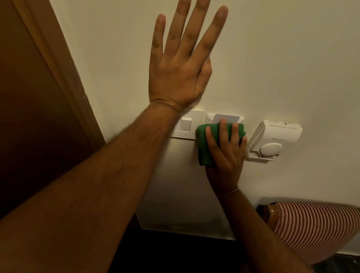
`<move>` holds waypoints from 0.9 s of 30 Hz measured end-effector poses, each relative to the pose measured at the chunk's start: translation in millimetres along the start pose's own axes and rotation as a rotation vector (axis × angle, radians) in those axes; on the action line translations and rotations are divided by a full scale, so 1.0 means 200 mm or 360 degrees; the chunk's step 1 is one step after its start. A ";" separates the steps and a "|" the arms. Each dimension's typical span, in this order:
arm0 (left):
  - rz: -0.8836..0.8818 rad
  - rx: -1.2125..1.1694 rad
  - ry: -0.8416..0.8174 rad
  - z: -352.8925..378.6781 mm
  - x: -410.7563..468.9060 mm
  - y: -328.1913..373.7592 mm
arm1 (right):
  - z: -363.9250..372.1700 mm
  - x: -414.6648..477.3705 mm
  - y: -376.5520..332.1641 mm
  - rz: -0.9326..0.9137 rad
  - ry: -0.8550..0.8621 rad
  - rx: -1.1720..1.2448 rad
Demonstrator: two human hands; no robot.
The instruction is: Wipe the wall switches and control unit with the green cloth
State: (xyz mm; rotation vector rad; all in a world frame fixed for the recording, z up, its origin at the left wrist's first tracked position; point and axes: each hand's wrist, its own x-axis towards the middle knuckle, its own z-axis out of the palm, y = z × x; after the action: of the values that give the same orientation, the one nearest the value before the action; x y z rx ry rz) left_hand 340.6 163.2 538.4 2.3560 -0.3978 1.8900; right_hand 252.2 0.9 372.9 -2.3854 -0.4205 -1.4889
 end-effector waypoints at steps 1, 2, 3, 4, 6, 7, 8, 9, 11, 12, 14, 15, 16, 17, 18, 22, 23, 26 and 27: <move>-0.0009 0.0011 -0.0004 0.00 0.00 0.00 | 0.00 0.02 0.00 0.0007 0.0029 0.0018; -0.0018 0.0029 -0.0005 0.00 0.00 0.00 | -0.01 0.04 0.00 0.0022 0.0048 0.0035; -0.0020 0.0048 -0.0001 0.00 0.00 0.00 | 0.00 0.05 0.00 0.0041 0.0061 0.0049; -0.0019 0.0060 0.0002 0.00 0.00 0.00 | 0.00 0.04 0.00 0.0062 0.0066 0.0053; -0.0020 0.0063 0.0005 0.00 0.00 0.00 | 0.02 0.02 0.01 0.0084 0.0087 0.0032; -0.0022 0.0063 0.0003 0.00 0.00 0.00 | 0.03 0.00 0.02 0.0080 0.0100 0.0022; -0.0018 0.0062 0.0003 0.00 0.01 0.00 | 0.04 -0.03 0.03 0.0077 0.0102 0.0020; -0.0008 0.0069 0.0002 -0.01 0.01 0.00 | 0.05 -0.07 0.03 0.0082 0.0095 0.0021; 0.0008 0.0066 0.0002 -0.01 0.01 0.00 | 0.06 -0.15 0.05 0.0097 0.0066 0.0038; 0.0016 0.0055 0.0006 -0.01 0.02 0.00 | 0.06 -0.18 0.06 0.0094 0.0046 0.0044; 0.0037 0.0031 0.0013 -0.01 0.02 0.00 | 0.05 -0.20 0.08 0.0079 0.0007 0.0041; 0.0045 0.0007 0.0023 -0.01 0.03 0.00 | 0.05 -0.19 0.08 0.0085 -0.0008 0.0048; 0.0053 -0.0026 0.0030 0.00 0.03 -0.01 | 0.04 -0.18 0.07 0.0113 -0.0044 0.0061; 0.0068 -0.0059 0.0027 0.00 0.04 -0.01 | 0.02 -0.17 0.06 0.0153 -0.0100 0.0086; 0.0072 -0.0085 0.0008 -0.01 0.03 -0.01 | -0.01 -0.16 0.04 0.0206 -0.0160 0.0128; 0.0080 -0.0151 -0.0093 -0.09 0.05 0.00 | -0.20 0.03 -0.04 0.0254 -0.0270 0.0297; 0.0067 -0.0169 -0.0139 -0.12 0.05 0.00 | -0.27 0.11 -0.05 0.0218 -0.0215 0.0331; 0.0023 -0.0221 -0.0307 -0.21 0.06 0.02 | -0.47 0.45 -0.04 0.0060 0.0043 0.0313; -0.0003 -0.0238 -0.0325 -0.24 0.08 0.03 | -0.54 0.58 -0.03 -0.0002 0.0133 0.0282</move>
State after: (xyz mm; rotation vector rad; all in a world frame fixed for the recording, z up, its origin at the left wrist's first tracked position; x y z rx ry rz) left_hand 295.8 166.3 564.4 2.4529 -0.5331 1.5634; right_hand 209.6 -26.9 523.4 -2.1789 -0.5114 -1.4799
